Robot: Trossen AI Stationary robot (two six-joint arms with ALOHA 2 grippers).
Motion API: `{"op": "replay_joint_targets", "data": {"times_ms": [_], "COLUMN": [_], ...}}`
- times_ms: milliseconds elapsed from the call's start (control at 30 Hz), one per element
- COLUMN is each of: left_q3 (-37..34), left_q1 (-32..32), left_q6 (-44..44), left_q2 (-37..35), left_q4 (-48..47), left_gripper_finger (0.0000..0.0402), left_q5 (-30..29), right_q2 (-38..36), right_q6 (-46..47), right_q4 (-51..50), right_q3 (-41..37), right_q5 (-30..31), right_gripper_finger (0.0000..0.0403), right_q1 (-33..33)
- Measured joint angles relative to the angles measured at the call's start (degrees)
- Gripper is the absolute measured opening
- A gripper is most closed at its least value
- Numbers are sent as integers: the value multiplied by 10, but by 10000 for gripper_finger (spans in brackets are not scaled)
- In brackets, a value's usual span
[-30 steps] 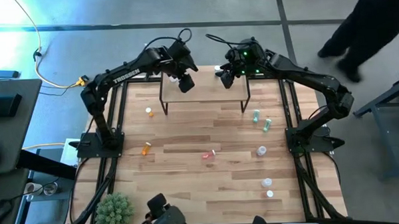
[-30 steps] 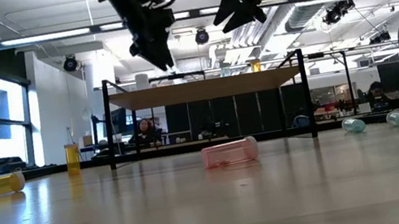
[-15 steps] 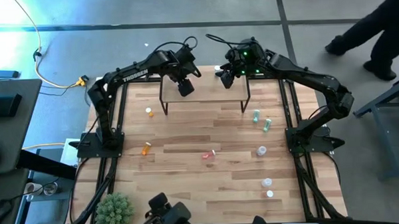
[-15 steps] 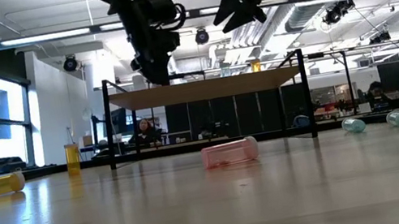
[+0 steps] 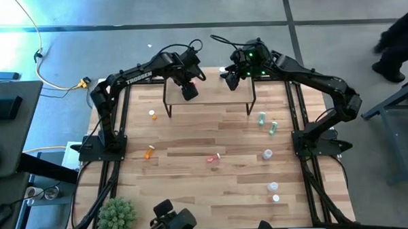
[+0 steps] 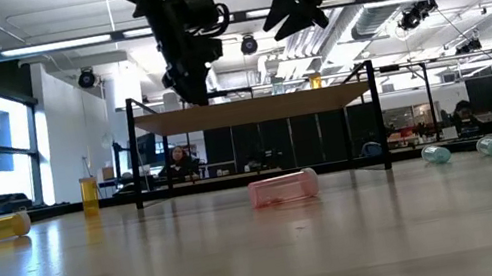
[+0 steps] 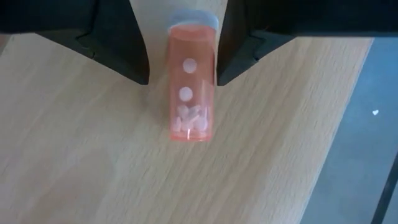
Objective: Pick and place medicine bottles onto shelf by color
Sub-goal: Put the top pink pill bottle on the shelf
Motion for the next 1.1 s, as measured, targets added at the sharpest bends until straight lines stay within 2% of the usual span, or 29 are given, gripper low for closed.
{"op": "replay_joint_targets", "data": {"times_ms": [333,667,900,1100], "left_q3": [0,6,42,87], "left_q1": [-5,-18,-48,-82], "left_q6": [1,29,73,99], "left_q2": [0,-4,-4,-5], "left_q4": [0,-21,-74,-108], "left_gripper_finger": [103,93,93,93], "left_q5": [6,30,11,-37], "right_q2": [0,0,0,0], "right_q6": [2,2,43,47], "right_q4": [0,0,-2,-5], "right_q3": [0,0,0,0], "right_q5": [0,-2,-71,-117], "right_gripper_finger": [193,193,193,193], "right_q1": [0,0,0,0]}}
